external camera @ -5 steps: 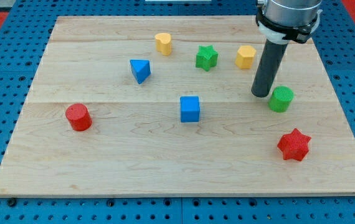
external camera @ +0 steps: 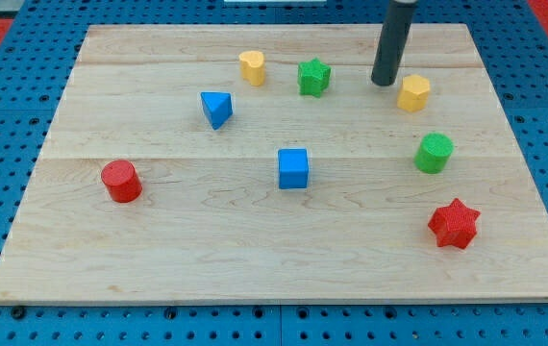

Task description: Place the yellow hexagon and the green star in a vertical line

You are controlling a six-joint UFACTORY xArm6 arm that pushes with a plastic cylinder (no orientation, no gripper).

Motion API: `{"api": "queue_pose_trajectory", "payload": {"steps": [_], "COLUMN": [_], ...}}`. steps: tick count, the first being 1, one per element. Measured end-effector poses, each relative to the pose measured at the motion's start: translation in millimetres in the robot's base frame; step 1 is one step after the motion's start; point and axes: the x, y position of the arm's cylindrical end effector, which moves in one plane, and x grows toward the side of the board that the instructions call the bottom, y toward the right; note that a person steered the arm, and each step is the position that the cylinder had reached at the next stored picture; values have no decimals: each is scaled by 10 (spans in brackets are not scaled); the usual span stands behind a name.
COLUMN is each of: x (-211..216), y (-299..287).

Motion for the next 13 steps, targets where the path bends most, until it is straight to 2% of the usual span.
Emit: {"api": "queue_pose_trajectory", "payload": {"steps": [3,4,5,6,7,8,10,12,13], "x": [503,371,457,221,58,-171,-220,-272,181], "y": [125,-590,-1347,-1504,-2044,-1800,-974,-1850,-1584]}}
